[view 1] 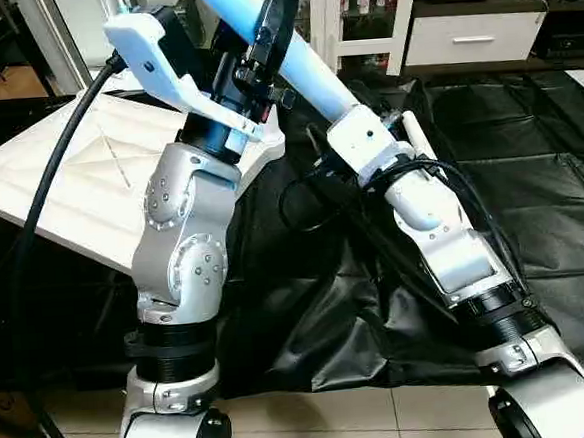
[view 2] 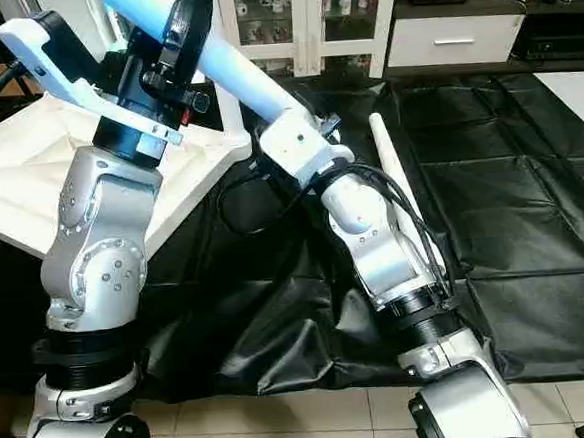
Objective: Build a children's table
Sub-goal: Pick table leg
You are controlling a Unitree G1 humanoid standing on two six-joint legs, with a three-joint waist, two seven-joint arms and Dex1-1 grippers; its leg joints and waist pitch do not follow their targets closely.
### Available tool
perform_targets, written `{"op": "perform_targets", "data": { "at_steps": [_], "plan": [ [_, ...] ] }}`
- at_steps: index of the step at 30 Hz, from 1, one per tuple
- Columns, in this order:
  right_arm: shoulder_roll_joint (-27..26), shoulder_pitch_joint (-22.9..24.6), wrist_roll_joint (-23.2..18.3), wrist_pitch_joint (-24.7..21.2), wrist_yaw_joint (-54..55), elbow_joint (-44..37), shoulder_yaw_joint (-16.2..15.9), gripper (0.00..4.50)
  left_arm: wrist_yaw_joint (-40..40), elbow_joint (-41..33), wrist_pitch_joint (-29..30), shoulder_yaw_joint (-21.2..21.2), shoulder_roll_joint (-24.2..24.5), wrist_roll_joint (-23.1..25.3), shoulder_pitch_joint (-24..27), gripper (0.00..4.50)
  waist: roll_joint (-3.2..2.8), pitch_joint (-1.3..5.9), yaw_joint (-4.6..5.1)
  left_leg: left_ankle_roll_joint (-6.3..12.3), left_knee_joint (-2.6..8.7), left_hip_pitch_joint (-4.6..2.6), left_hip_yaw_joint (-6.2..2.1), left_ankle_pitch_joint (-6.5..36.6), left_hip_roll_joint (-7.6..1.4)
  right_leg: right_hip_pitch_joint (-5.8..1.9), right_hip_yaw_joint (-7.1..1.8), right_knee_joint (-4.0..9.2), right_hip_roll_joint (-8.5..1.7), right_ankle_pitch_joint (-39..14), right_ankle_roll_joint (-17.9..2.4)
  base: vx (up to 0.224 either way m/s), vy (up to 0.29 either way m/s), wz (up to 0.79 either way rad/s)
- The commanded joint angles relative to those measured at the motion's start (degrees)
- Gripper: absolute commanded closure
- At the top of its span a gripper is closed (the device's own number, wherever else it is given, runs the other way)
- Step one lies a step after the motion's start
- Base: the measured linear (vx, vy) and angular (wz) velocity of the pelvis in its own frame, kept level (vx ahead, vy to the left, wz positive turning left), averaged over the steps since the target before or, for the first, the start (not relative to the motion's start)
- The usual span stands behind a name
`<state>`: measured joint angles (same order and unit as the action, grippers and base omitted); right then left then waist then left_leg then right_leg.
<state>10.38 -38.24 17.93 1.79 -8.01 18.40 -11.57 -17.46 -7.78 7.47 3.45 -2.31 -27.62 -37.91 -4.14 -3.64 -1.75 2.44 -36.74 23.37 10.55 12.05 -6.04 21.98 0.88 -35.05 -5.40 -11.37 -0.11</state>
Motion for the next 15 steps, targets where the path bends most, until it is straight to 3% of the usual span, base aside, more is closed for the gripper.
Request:
{"op": "perform_targets", "data": {
  "at_steps": [1, 15],
  "plan": [
    [0.25, -0.55, 0.31, -0.62, 0.15, 0.04, 0.6, 1.12, -0.45, -1.76, 0.05, -0.07, 0.23, -1.04, 0.12, 2.86, 0.05, 4.75, 0.3, 0.35, 5.4, -2.37, -2.82, 8.3, -5.87, -1.95, -1.14, 2.21, -2.87, 4.69, -13.72, 0.0, 0.0, 0.0],
    [0.59, -0.46, -0.06, -0.31, -0.31, 0.03, 0.29, 2.33, -0.15, -1.45, -0.4, 0.13, 0.14, -0.82, -0.1, 2.86, 0.27, 4.77, 0.35, 0.74, 5.32, -2.3, -2.79, 7.79, -5.89, -2.06, -1.15, 2.24, -2.92, 5.02, -13.93, 0.0, 0.0, 0.0]
  ]
}}
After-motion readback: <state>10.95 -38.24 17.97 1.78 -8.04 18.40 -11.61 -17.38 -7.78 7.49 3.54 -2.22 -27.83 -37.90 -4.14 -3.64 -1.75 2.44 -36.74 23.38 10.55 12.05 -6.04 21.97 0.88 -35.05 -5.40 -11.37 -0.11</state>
